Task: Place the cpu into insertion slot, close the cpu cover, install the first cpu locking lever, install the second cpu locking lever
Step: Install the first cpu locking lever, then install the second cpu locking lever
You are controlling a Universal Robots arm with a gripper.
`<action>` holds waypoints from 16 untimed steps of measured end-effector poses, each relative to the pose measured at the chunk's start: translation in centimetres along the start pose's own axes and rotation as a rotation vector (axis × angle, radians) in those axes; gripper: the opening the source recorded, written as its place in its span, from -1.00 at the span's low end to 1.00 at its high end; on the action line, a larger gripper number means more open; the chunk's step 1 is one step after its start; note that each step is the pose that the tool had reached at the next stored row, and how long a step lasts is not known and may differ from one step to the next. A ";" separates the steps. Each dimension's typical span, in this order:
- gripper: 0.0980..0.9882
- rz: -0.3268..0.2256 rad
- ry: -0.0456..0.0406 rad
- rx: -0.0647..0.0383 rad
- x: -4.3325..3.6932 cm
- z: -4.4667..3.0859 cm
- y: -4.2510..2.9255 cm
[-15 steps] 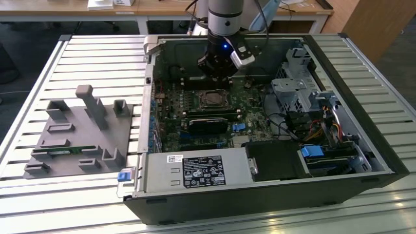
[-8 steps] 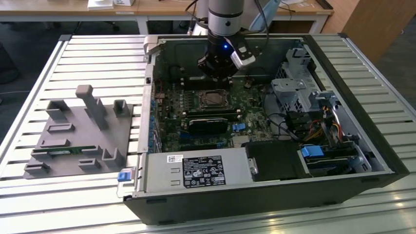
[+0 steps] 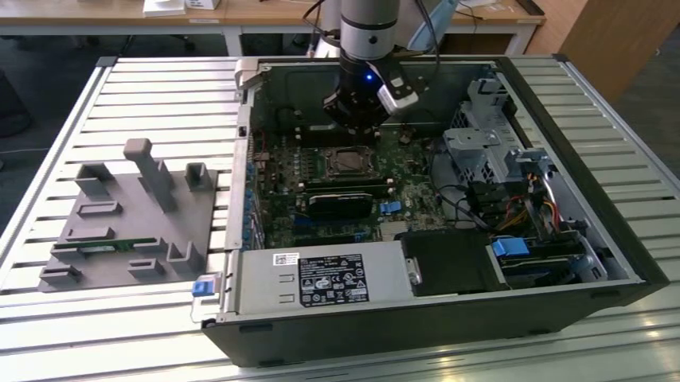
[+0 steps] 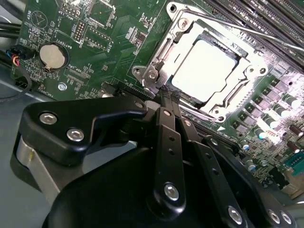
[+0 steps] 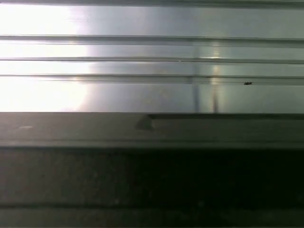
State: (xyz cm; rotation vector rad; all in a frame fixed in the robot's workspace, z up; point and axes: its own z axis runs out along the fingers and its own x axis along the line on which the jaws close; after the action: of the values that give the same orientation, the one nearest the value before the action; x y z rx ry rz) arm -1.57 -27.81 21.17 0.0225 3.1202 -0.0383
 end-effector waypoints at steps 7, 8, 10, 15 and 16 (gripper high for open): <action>-0.98 0.000 0.0001 0.000 -0.01 0.00 -0.19; -0.98 0.000 0.0001 0.000 -0.01 0.00 -0.23; -0.98 0.000 0.0001 0.000 -0.01 0.00 -0.34; -0.98 0.000 0.0001 0.000 -0.02 0.01 -0.61; -0.98 0.000 0.0001 0.000 -0.02 0.02 -0.65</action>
State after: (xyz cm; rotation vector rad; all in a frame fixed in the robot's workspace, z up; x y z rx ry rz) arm -1.56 -28.45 21.17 0.0223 3.1203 -0.0385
